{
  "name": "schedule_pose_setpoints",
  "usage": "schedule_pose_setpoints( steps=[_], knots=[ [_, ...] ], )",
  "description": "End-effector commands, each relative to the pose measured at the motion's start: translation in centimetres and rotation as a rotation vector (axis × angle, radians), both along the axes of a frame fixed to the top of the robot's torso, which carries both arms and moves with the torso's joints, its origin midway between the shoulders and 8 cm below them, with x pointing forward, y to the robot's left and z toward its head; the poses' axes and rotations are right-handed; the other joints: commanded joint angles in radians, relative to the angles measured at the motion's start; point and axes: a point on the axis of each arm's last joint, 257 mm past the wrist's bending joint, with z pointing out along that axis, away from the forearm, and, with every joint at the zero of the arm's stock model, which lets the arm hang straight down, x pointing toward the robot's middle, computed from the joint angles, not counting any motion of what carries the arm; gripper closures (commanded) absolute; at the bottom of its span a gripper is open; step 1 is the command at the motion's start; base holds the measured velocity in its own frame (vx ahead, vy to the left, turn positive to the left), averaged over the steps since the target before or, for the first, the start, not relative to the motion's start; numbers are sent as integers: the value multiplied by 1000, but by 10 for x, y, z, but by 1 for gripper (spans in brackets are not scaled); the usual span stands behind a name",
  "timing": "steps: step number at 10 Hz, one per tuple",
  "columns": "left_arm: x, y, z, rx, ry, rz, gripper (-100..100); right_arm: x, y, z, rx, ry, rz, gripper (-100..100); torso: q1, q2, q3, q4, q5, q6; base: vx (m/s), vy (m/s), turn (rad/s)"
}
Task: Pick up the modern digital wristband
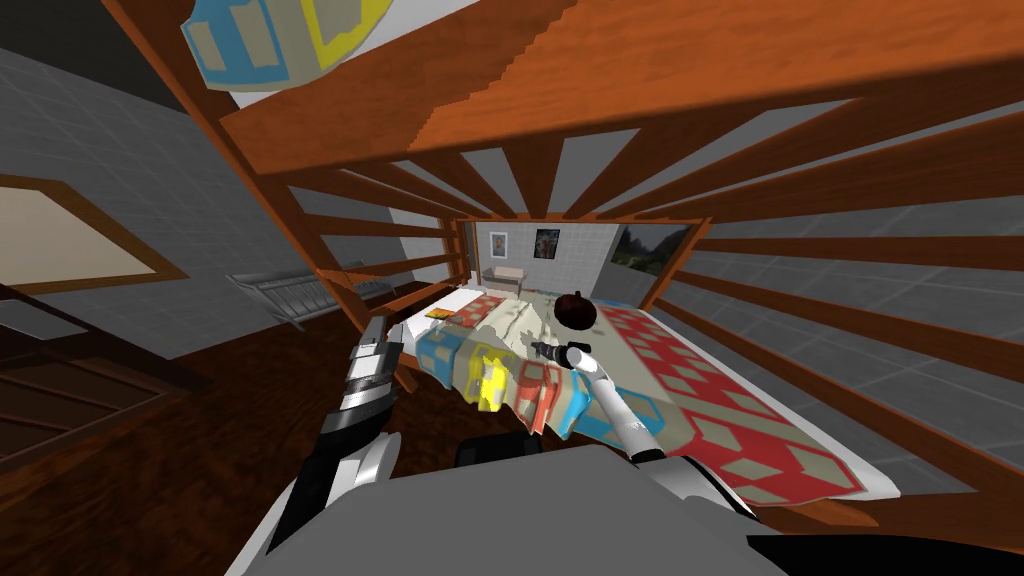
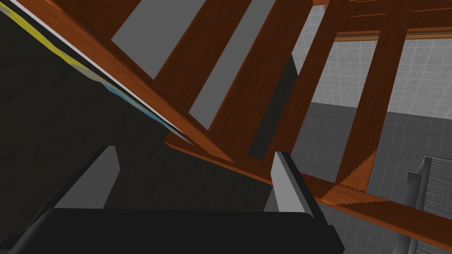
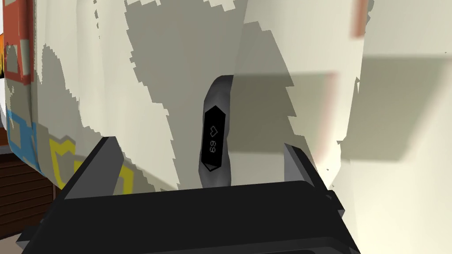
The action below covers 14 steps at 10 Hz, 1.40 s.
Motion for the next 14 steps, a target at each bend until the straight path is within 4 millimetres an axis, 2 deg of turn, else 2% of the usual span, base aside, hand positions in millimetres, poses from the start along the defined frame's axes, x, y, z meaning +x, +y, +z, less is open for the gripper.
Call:
schedule_pose_setpoints(
  steps=[1, 6, 7, 8, 11, 12, 13, 14],
  knots=[
    [0, 0, 0, 0, 0, 0, 0, -3, -2, -3, 41, 57, -17, -100, 0, 0, 0, 0, 0, 0, 21, 11, -25],
    [0, 0, 0, 0, 0, 0, 0, -6, -11, -5, 85, 129, -43, -100, 0, 0, 0, 0, 0, 0, 18, 8, -11],
    [0, 0, 0, 0, 0, 0, 0, -7, -11, -5, 88, 133, -45, 0, 0, 1, 0, 0, 0, 0, 0, 0, 0],
    [0, 0, 0, 0, 0, 0, 0, -3, -10, -11, 89, 132, -55, -100, 0, 1, 1, 0, 0, 0, 6, -6, 68],
    [0, 0, 0, 0, 0, 0, 0, 1, -7, -20, 89, 132, -70, -100, -1, 1, 0, 0, 0, 0, 10, -9, 61],
    [0, 0, 0, 0, 0, 0, 0, 0, -8, -17, 90, 132, -67, -100, -1, 0, 0, 0, 0, 0, 4, -5, 7],
    [0, 0, 0, 0, 0, 0, 0, 0, -8, -18, 89, 132, -67, 100, -1, 0, 0, 0, -1, 0, 0, 0, 0],
    [0, 0, 0, 0, 0, 0, 0, 0, -8, -18, 89, 132, -67, 100, -1, 0, 0, 0, -1, 0, 0, 0, 0]
  ],
)
